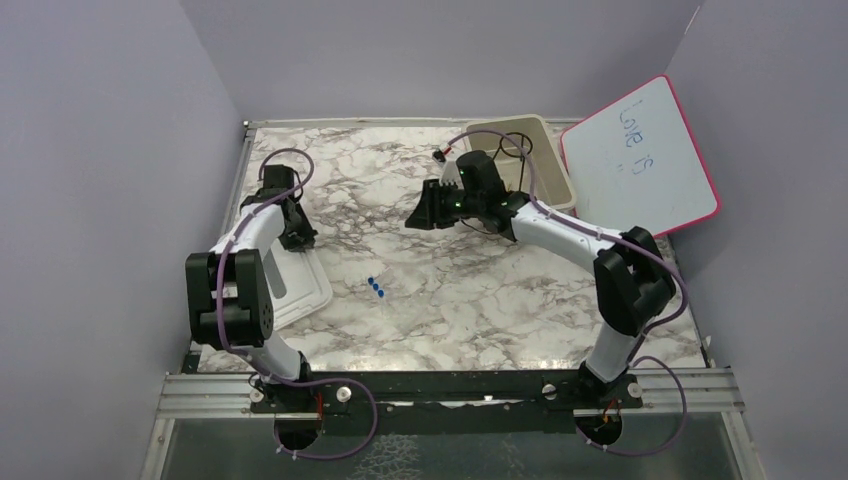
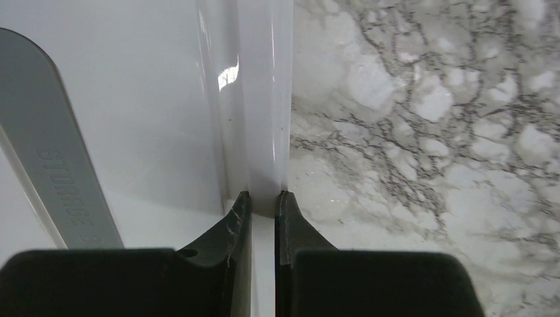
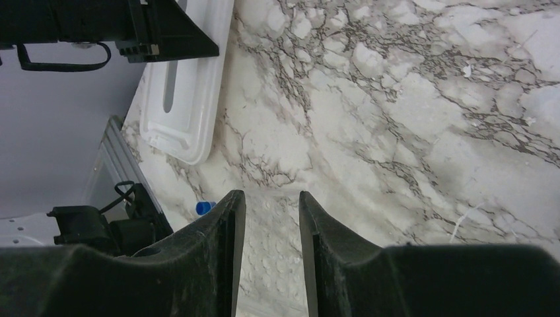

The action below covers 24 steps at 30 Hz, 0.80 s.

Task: Organize the chemistry lab equipment

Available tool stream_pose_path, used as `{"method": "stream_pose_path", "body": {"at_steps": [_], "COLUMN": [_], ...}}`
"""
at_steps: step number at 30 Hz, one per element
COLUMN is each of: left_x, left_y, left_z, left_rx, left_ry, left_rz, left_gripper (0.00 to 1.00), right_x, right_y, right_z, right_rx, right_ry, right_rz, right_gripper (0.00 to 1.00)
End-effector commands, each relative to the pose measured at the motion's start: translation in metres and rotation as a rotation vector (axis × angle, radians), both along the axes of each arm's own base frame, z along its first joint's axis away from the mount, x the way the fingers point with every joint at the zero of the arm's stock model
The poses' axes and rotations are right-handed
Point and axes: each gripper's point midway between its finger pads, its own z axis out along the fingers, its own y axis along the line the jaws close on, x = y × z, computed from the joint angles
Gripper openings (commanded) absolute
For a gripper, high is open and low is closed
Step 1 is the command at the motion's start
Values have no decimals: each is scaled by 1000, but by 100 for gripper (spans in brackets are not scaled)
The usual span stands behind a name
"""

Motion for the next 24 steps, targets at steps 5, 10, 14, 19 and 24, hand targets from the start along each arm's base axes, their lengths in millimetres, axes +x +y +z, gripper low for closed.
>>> {"method": "stream_pose_path", "body": {"at_steps": [5,10,14,19,24], "left_x": [39,49,54,57,57], "left_y": [-28,-41,-48,-57,-62], "left_z": [76,94,99,104,109], "left_rx": [-156,-237,-287,-340,-371], "left_ry": [-241,-303,-325,-337,-348], "left_rz": [-28,-30,-27,-36,-39], "left_gripper": [6,6,6,6,6], "right_x": [2,-8,-13,-17,-33], "right_y": [43,73,102,136,162], "right_z": [15,15,7,-11,-23], "right_rx": [92,172,190,197,225], "right_ry": [-50,-49,-33,2,63], "right_rz": [42,131,182,202,265], "right_gripper": [42,60,68,72,72]}}
